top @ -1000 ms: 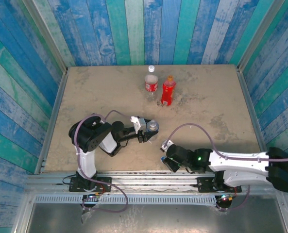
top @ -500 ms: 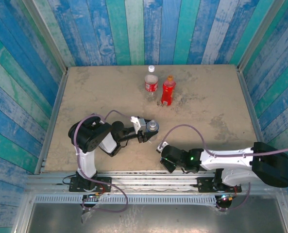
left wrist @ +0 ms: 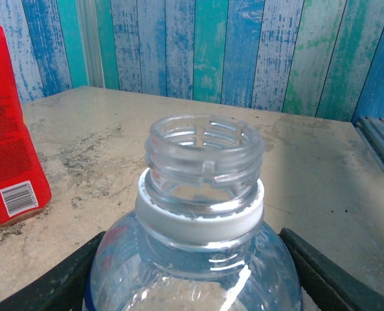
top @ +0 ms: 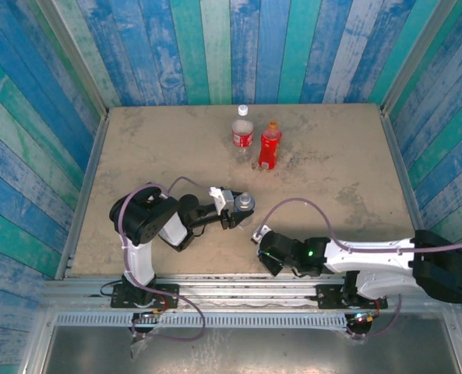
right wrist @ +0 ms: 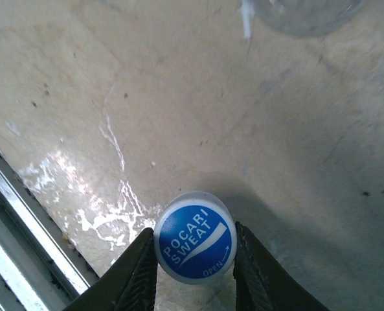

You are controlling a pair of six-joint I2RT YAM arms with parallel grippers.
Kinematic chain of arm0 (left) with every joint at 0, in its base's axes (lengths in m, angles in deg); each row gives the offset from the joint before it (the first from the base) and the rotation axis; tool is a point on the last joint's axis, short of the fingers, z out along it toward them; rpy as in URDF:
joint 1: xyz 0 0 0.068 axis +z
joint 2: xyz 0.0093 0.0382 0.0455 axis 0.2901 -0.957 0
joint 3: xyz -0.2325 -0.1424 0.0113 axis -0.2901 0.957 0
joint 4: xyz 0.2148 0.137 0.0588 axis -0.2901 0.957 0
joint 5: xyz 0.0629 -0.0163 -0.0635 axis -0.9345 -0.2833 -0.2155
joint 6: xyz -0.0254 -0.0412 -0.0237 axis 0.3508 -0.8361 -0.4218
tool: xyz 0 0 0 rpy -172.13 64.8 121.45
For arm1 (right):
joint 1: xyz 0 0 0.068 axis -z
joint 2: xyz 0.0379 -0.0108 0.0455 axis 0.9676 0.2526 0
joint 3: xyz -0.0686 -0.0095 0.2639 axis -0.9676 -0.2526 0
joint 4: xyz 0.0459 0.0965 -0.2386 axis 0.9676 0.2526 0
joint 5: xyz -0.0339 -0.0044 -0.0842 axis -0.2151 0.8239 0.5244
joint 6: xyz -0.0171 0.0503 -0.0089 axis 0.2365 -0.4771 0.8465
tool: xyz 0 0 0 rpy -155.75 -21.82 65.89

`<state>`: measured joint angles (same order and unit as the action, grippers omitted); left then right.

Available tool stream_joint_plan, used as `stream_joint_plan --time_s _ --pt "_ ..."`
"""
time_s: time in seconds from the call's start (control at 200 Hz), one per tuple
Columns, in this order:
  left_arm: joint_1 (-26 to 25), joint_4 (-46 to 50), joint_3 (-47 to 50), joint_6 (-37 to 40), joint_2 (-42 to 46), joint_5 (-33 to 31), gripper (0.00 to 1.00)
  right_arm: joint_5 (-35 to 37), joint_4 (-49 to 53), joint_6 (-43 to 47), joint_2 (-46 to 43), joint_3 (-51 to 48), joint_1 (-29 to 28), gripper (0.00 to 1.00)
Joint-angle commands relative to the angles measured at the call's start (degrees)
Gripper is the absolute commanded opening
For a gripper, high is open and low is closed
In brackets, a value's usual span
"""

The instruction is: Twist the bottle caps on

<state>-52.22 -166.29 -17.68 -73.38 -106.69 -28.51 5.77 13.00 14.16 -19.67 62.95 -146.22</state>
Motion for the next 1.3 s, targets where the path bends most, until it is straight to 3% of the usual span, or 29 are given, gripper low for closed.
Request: stream_joint_plan --time_s 0.0,0.185,0.38,0.771,1.297 --pt "0.02 -0.11 0.46 1.04 3.15 0.38 0.63 3.91 5.19 0.35 -3.33 3.89 -0.41 0.30" --pt "-0.03 0.91 0.41 1.86 3.25 0.93 0.63 2.14 9.59 6.43 -6.88 11.70 2.11 0.32" --pt "0.03 0.41 0.58 1.92 2.75 1.01 0.64 -3.81 10.38 13.48 -5.80 19.63 8.52 0.33" --pt "0.11 0.24 1.04 3.06 2.57 1.11 0.64 -10.63 26.36 19.88 11.87 40.17 19.10 0.34" --pt "0.03 0.24 0.69 3.27 2.07 1.85 0.65 -16.87 27.26 19.37 17.48 42.68 22.42 0.35"
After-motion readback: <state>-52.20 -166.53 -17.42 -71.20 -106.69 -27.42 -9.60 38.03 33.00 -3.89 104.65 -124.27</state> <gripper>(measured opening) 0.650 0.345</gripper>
